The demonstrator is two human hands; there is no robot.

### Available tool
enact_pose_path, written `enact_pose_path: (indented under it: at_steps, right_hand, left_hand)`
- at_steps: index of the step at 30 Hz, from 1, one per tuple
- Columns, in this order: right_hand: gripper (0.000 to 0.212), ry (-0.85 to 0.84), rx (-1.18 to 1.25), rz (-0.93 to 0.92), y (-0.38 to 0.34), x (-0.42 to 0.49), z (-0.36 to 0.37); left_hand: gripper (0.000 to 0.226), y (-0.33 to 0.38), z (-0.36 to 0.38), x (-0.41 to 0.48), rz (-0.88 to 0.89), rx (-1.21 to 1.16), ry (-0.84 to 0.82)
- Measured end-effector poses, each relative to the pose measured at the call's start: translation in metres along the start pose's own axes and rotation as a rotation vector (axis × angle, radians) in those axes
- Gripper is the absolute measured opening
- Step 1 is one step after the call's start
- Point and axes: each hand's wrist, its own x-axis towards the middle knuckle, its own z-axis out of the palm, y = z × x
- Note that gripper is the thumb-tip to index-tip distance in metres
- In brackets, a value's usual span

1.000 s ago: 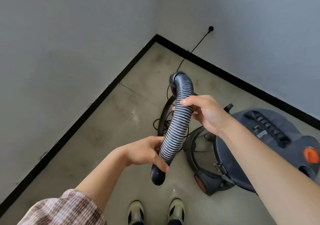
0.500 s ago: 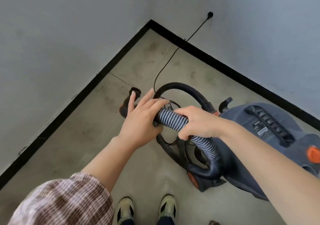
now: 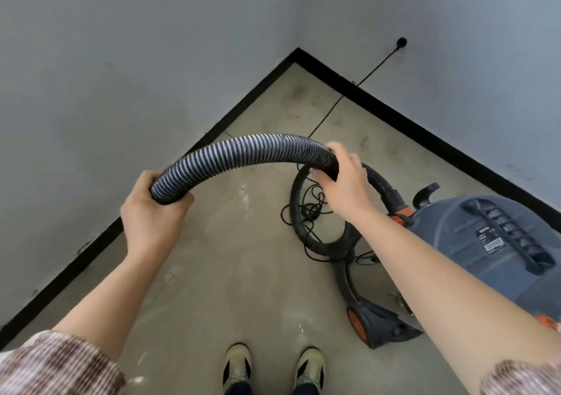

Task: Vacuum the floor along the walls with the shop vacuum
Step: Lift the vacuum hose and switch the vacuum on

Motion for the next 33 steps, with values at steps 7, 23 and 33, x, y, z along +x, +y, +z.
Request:
enact_pose_path:
  at_steps: [7,23,33]
  right_hand:
    - [0.045,0.071,-0.024,-0.296,-0.002,0.016,0.010]
    - [0.077,-0.630,-1.300,0.204,0.213,0.015,0.072]
    - [0.021,-0.972,-0.867,-0.024,0.160,-0.034,0.102]
  left_hand:
    - [0.028,-0.010,-0.008,0.000,0.128,0.041,-0.254]
    - [0.025,-0.103,0.132,-0.013,-0.199,-0.019,0.125]
    - [0.024,-0.067,0.148,-0.016,-0.123,-0.161,0.078]
